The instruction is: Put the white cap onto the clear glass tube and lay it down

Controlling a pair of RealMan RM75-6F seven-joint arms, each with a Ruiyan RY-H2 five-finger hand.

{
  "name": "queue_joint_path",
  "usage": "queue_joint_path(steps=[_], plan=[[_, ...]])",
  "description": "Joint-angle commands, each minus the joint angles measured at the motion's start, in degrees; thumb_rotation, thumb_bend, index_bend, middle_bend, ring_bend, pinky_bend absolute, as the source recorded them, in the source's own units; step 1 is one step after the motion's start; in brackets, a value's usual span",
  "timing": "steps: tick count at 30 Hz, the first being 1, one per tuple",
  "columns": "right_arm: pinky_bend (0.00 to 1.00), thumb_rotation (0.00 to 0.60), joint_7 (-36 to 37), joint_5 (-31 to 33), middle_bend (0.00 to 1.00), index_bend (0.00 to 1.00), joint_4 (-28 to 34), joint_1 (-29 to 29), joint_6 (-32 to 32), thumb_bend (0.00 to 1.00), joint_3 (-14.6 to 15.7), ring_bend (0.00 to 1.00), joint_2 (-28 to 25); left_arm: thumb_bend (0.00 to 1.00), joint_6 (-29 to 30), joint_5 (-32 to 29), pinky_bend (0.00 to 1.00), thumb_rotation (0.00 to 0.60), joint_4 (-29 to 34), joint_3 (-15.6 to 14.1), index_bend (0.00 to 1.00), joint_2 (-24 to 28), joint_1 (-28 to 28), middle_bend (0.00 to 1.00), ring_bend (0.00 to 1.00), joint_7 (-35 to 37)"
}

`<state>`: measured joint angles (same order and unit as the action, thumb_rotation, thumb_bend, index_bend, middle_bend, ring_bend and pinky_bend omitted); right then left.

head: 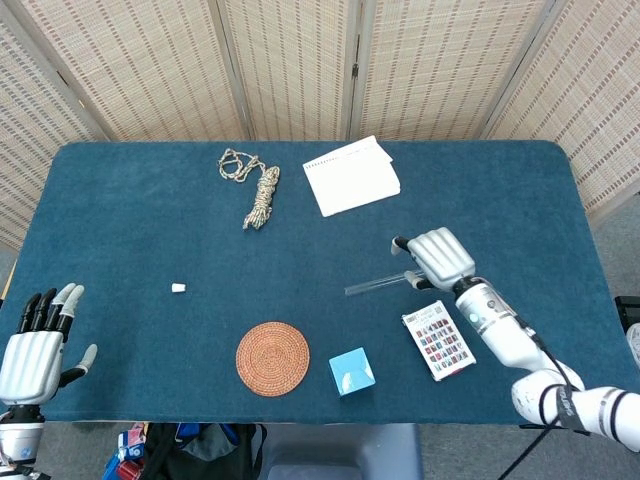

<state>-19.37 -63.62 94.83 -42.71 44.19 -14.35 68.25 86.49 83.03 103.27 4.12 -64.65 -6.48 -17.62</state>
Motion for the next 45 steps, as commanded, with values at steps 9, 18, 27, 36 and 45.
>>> queue_joint_path(steps=[9, 18, 27, 36, 45], plan=[[1.0, 0.6, -3.8, 5.4, 0.93, 0.38, -11.6, -7.2, -5.1, 0.27, 3.4, 1.0, 11.5, 0.3, 0.2, 0.0, 0.0, 0.6, -0.2, -0.1, 0.0, 0.0, 0.3, 0.0, 0.0, 0.6], [1.0, 0.6, -3.4, 5.8, 0.98, 0.42, -17.2, -8.4, -5.0, 0.25, 5.6, 1.0, 15.9, 0.3, -0.1, -0.1, 0.0, 0.6, -0.8, -0.1, 0.0, -0.4, 0.2, 0.0, 0.0, 0.8], [1.0, 0.6, -3.0, 6.5, 0.98, 0.43, -21.1, -9.0, -5.9, 0.25, 7.2, 1.0, 18.1, 0.3, -0.2, -0.3, 0.0, 0.6, -1.4, -0.3, 0.0, -0.7, 0.3, 0.0, 0.0, 1.1], [1.0, 0.6, -3.6, 7.8, 0.98, 0.43, -23.9, -10.0, -6.9, 0.26, 8.1, 1.0, 20.0, 0.3, -0.4, -0.6, 0.0, 0.6, -1.7, -0.3, 0.0, -0.9, 0.4, 0.0, 0.0, 1.2], [1.0, 0.6, -4.1, 9.4, 0.98, 0.45, -26.0, -10.7, -7.5, 0.27, 8.5, 1.0, 21.2, 0.3, -0.6, -0.8, 0.0, 0.6, -2.3, -0.3, 0.0, -1.2, 0.4, 0.0, 0.0, 1.6]])
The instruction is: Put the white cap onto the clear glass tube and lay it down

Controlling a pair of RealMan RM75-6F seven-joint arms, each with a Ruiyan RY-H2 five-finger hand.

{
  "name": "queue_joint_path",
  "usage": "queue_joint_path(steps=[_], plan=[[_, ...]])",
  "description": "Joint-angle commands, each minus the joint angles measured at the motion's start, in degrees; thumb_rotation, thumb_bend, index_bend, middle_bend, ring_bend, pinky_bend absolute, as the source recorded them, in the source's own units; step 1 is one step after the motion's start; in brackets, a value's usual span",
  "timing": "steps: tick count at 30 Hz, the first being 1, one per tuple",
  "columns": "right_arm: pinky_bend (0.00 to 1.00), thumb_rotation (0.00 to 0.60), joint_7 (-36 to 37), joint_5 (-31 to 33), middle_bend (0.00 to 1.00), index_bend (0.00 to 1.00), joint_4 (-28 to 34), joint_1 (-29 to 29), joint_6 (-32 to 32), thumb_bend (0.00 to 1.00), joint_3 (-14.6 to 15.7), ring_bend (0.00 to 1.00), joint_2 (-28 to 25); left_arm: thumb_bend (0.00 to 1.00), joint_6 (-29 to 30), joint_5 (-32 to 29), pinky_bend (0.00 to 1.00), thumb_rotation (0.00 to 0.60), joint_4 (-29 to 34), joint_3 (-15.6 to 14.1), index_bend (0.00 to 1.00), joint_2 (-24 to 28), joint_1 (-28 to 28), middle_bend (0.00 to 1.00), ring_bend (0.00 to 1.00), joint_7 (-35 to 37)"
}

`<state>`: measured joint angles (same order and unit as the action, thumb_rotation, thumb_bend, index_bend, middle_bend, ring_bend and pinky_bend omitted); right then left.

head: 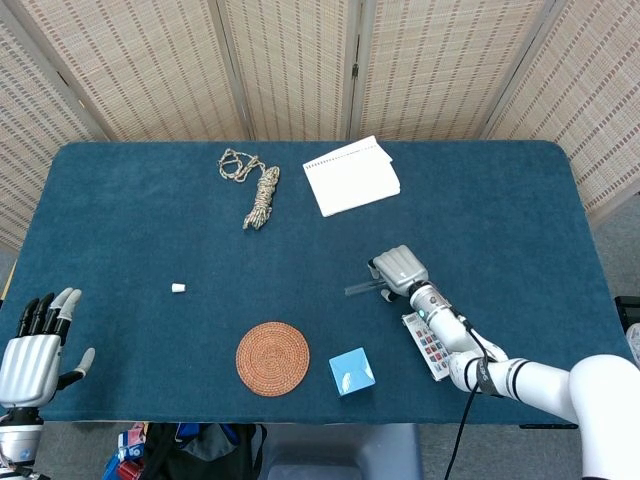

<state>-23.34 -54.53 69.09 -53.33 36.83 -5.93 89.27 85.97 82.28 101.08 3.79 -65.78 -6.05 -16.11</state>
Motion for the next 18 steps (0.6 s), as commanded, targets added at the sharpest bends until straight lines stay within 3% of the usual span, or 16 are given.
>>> queue_joint_path(steps=[1, 18], plan=[[1.0, 0.6, -0.2, 0.5, 0.98, 0.45, -0.4, -0.2, -0.2, 0.27, 0.2, 1.0, 0.3, 0.3, -0.1, -0.1, 0.0, 0.6, -0.2, 0.0, 0.0, -0.1, 0.0, 0.0, 0.0, 0.0], [1.0, 0.6, -0.6, 2.2, 0.98, 0.49, -2.3, -1.1, -0.7, 0.31, 0.6, 1.0, 1.7, 0.3, -0.5, -0.3, 0.0, 0.6, -0.7, 0.1, 0.0, -0.5, -0.3, 0.0, 0.0, 0.1]])
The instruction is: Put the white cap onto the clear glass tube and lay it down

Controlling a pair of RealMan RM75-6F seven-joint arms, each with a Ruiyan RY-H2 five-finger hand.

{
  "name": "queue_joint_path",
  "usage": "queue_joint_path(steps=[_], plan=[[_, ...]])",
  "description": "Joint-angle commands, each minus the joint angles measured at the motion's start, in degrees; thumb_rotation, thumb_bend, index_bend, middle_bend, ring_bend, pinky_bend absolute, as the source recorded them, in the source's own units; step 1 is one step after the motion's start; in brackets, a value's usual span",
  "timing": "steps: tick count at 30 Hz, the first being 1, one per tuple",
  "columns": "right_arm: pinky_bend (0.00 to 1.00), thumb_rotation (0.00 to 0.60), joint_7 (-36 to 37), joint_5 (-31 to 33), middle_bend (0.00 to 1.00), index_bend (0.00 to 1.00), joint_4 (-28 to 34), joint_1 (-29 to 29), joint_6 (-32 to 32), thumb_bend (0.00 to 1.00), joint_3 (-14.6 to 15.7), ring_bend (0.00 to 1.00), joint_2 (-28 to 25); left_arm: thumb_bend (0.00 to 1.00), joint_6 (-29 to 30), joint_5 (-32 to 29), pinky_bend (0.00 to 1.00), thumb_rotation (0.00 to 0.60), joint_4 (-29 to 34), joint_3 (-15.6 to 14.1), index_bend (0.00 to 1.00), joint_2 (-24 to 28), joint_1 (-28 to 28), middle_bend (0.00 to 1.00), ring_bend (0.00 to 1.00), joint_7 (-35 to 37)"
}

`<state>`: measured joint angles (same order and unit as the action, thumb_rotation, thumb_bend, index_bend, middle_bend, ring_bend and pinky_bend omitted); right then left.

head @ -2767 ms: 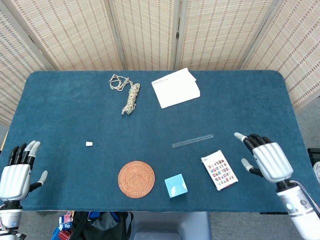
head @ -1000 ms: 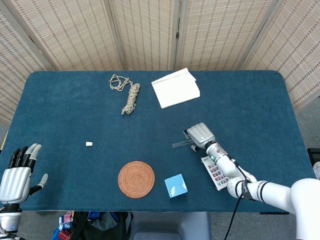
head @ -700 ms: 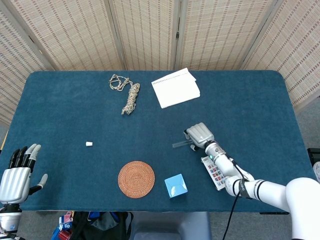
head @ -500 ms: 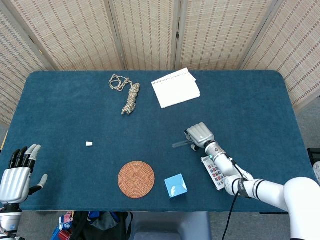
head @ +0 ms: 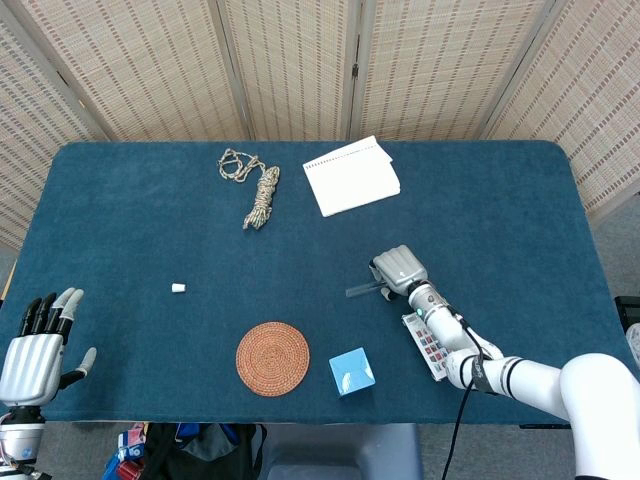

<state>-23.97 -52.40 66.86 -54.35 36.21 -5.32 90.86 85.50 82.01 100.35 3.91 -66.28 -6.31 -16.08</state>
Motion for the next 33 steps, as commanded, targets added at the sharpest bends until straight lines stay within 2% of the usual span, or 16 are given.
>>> queue_joint_path(steps=[1, 15, 20, 23, 27, 31, 33], plan=[[1.0, 0.6, 0.0, 0.1, 0.98, 0.49, -0.2, -0.1, -0.1, 0.31, 0.0, 1.0, 0.2, 0.3, 0.0, -0.1, 0.0, 0.6, -0.1, 0.0, 0.0, 0.0, 0.0, 0.0, 0.0, 0.1], [1.0, 0.6, 0.4, 0.2, 0.99, 0.59, -0.5, -0.7, 0.1, 0.4, -0.2, 1.0, 0.5, 0.3, 0.0, -0.1, 0.0, 0.6, -0.7, 0.1, 0.0, -0.1, 0.0, 0.0, 0.0, 0.7], [1.0, 0.6, 1.2, -0.3, 1.0, 0.66, 0.0, -0.6, 0.4, 0.51, -0.5, 1.0, 0.0, 0.3, -0.4, 0.0, 0.0, 0.6, -0.7, 0.3, 0.0, 0.1, -0.4, 0.0, 0.0, 0.5], [1.0, 0.6, 2.4, -1.3, 1.0, 0.71, 0.8, -0.2, 1.3, 0.61, -1.0, 1.0, -0.8, 0.3, -1.2, 0.4, 0.0, 0.6, -0.8, 1.0, 0.0, 0.7, -1.5, 0.0, 0.0, 0.5], [1.0, 0.6, 4.3, -3.5, 1.0, 0.76, 3.1, 0.6, 3.2, 0.7, -1.8, 1.0, -2.7, 0.3, -4.0, 1.1, 0.0, 0.6, -1.3, 2.5, 0.0, 1.9, -4.3, 0.0, 0.0, 1.4], [1.0, 0.6, 5.7, -6.2, 1.0, 0.81, 6.6, 1.7, 6.2, 0.74, -2.5, 1.0, -5.3, 0.3, -7.5, 0.3, 0.0, 0.6, -3.2, 4.9, 0.0, 2.2, -8.0, 0.0, 0.0, 3.5], [1.0, 0.6, 5.9, -7.1, 1.0, 0.83, 8.3, 2.2, 7.4, 0.74, -2.6, 1.0, -6.6, 0.3, -8.7, 0.2, 0.02, 0.6, -4.4, 5.8, 0.01, 1.9, -9.4, 0.02, 0.04, 4.6]])
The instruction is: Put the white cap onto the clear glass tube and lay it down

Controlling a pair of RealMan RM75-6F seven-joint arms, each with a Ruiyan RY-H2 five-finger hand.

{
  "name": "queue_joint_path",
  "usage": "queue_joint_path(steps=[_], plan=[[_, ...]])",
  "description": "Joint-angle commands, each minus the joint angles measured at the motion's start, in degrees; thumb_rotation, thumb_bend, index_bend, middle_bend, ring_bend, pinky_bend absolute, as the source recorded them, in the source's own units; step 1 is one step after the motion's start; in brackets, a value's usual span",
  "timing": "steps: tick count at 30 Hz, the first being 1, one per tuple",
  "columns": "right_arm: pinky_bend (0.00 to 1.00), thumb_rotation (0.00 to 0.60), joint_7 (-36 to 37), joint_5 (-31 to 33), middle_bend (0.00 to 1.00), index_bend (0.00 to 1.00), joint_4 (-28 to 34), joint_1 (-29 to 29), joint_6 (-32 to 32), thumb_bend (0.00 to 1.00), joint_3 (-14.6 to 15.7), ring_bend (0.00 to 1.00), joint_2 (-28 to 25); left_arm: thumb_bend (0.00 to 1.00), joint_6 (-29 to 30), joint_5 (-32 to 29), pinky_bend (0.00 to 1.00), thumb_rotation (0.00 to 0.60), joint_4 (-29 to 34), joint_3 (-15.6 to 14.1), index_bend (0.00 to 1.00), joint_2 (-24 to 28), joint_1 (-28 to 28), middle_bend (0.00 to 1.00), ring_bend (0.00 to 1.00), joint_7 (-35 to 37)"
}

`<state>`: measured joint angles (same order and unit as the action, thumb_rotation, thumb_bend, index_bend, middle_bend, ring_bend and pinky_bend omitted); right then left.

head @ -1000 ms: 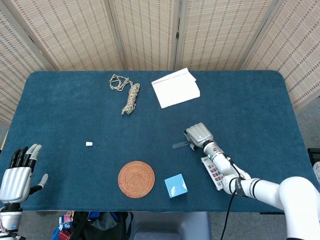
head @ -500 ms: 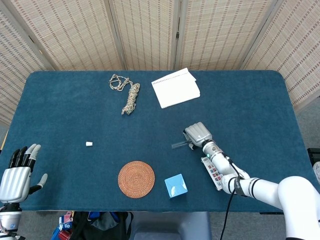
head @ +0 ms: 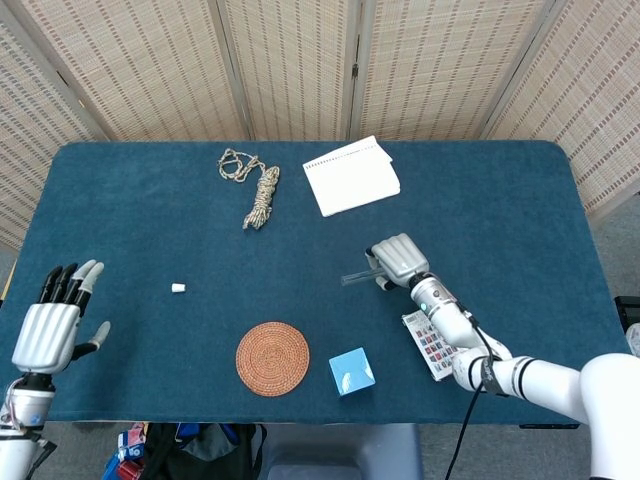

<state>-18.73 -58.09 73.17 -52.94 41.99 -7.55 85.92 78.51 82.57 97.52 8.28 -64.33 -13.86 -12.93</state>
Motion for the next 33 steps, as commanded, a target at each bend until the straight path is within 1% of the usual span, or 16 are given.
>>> queue_joint_path(steps=[1, 2, 4, 6, 9, 13, 15, 17, 18, 19, 21, 23, 28, 33], plan=[[1.0, 0.6, 0.7, -1.7, 1.0, 0.83, 2.6, 1.0, 2.1, 0.75, -0.5, 1.0, -2.1, 0.3, -2.1, -0.5, 0.06, 0.6, -2.0, 1.7, 0.03, -0.2, -2.3, 0.05, 0.1, 2.0], [1.0, 0.6, 0.8, -2.1, 1.0, 0.83, 3.6, 1.3, 2.9, 0.75, -0.7, 1.0, -3.0, 0.3, -3.0, -0.7, 0.1, 0.6, -2.6, 2.1, 0.05, -0.3, -3.1, 0.08, 0.15, 2.8], [1.0, 0.6, 1.2, -3.2, 1.0, 0.84, 7.2, 2.7, 6.0, 0.76, -1.4, 1.0, -6.0, 0.3, -6.9, -1.7, 0.25, 0.6, -4.3, 3.7, 0.12, -1.1, -6.2, 0.22, 0.3, 7.0], [1.0, 0.6, 1.0, -3.7, 1.0, 0.84, 10.6, 3.9, 8.1, 0.76, -1.5, 1.0, -8.7, 0.3, -11.1, -3.0, 0.38, 0.6, -6.1, 4.4, 0.2, -1.3, -8.6, 0.37, 0.44, 11.3], [1.0, 0.6, 0.4, -3.8, 1.0, 0.84, 14.4, 5.4, 10.4, 0.76, -1.7, 1.0, -11.9, 0.3, -15.2, -3.8, 0.58, 0.6, -9.2, 4.8, 0.26, -1.8, -11.4, 0.49, 0.55, 14.6], [1.0, 0.6, -1.0, -3.7, 1.0, 0.84, 18.5, 7.0, 12.4, 0.76, -1.6, 1.0, -15.6, 0.3, -18.9, -3.9, 0.78, 0.6, -13.7, 4.5, 0.32, -3.2, -14.1, 0.69, 0.71, 16.2], [1.0, 0.6, -1.9, -3.7, 1.0, 0.84, 20.2, 7.6, 13.1, 0.76, -1.3, 1.0, -17.1, 0.3, -20.6, -3.6, 0.86, 0.6, -15.7, 3.7, 0.35, -3.6, -15.2, 0.79, 0.8, 16.5], [1.0, 0.6, -2.7, -3.5, 1.0, 0.84, 21.6, 8.1, 13.6, 0.76, -1.1, 1.0, -18.2, 0.35, -22.7, -2.7, 0.89, 0.502, -17.4, 2.6, 0.35, -3.6, -16.3, 0.83, 0.84, 16.8], [1.0, 0.6, -2.9, -3.4, 1.0, 0.84, 22.1, 8.3, 13.8, 0.76, -1.1, 1.0, -18.6, 0.41, -24.0, -2.6, 0.89, 0.414, -17.9, 2.1, 0.35, -3.5, -16.8, 0.85, 0.85, 17.2], [1.0, 0.6, -3.2, -3.3, 1.0, 0.84, 22.7, 8.6, 14.0, 0.76, -1.0, 1.0, -19.0, 0.49, -25.8, -2.6, 0.9, 0.313, -18.1, 1.4, 0.34, -3.1, -17.4, 0.86, 0.86, 17.9], [1.0, 0.6, -3.4, -3.1, 1.0, 0.84, 23.2, 8.9, 14.2, 0.76, -0.9, 1.0, -19.3, 0.53, -28.4, -2.3, 0.91, 0.268, -18.5, 0.4, 0.32, -2.5, -18.3, 0.88, 0.88, 18.7], [1.0, 0.6, -3.5, -3.1, 1.0, 0.84, 23.4, 9.2, 14.2, 0.76, -0.8, 1.0, -19.5, 0.53, -30.9, -2.0, 0.91, 0.23, -19.1, -0.8, 0.3, -2.1, -19.2, 0.88, 0.88, 18.7], [1.0, 0.6, -3.3, -3.1, 1.0, 0.84, 23.3, 9.6, 13.8, 0.76, -0.5, 1.0, -19.4, 0.53, -37.1, -3.1, 0.91, 0.085, -18.5, -3.2, 0.23, -0.8, -21.1, 0.9, 0.9, 17.5], [1.0, 0.6, -2.8, -3.4, 1.0, 0.84, 22.6, 9.8, 13.3, 0.76, -0.3, 1.0, -18.8, 0.53, -41.9, -6.1, 0.93, 0.007, -17.1, -4.5, 0.17, 0.2, -22.7, 0.93, 0.92, 15.3]])
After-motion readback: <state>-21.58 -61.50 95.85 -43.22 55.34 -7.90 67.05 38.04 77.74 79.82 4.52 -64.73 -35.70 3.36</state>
